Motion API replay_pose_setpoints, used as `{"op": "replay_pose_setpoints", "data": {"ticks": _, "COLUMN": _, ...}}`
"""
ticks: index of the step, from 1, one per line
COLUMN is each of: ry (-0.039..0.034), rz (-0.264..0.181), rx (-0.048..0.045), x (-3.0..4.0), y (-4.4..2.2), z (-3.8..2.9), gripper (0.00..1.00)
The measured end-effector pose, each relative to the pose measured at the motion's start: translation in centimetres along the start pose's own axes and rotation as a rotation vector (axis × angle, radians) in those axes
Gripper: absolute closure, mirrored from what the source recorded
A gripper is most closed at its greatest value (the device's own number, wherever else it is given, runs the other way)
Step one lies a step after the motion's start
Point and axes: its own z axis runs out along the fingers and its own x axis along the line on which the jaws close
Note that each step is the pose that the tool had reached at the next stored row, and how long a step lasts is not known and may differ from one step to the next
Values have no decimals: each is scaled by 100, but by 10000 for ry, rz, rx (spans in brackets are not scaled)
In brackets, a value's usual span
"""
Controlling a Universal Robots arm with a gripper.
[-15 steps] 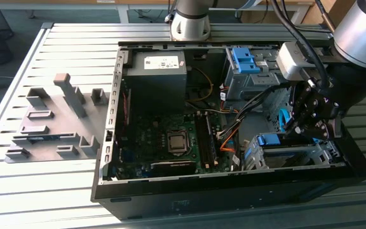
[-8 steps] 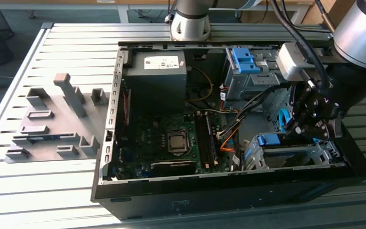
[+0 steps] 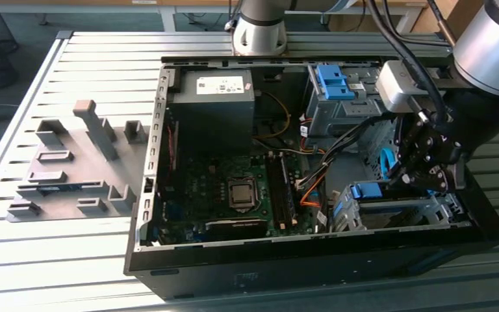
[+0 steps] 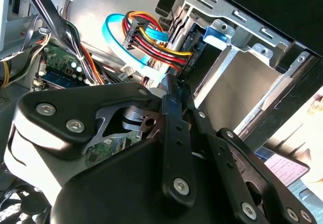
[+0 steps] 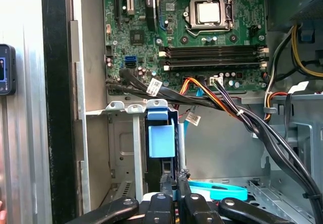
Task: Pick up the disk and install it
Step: 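Insert the second disk wire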
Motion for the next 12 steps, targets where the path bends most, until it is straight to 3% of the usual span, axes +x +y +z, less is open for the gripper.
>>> {"op": "replay_pose_setpoints", "data": {"ticks": 12, "ry": 4, "rz": 0, "rx": 0, "x": 8, "y": -1, "z": 47, "gripper": 84}}
